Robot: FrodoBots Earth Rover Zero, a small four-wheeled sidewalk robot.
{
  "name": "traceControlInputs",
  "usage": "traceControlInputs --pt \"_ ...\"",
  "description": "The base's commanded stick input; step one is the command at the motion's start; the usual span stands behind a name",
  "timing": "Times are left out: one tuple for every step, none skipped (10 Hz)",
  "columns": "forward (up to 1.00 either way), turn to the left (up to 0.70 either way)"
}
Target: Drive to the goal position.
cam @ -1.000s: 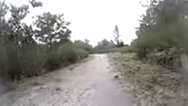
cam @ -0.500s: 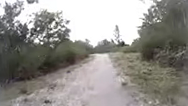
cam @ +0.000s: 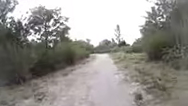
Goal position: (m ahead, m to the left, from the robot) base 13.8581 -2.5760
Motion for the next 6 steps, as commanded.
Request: traceControlInputs --pt "0.85 0.0" --pt "0.85 0.0" --pt "0.85 0.0" --pt "0.85 0.0" --pt "0.85 0.0" --pt "0.85 0.0"
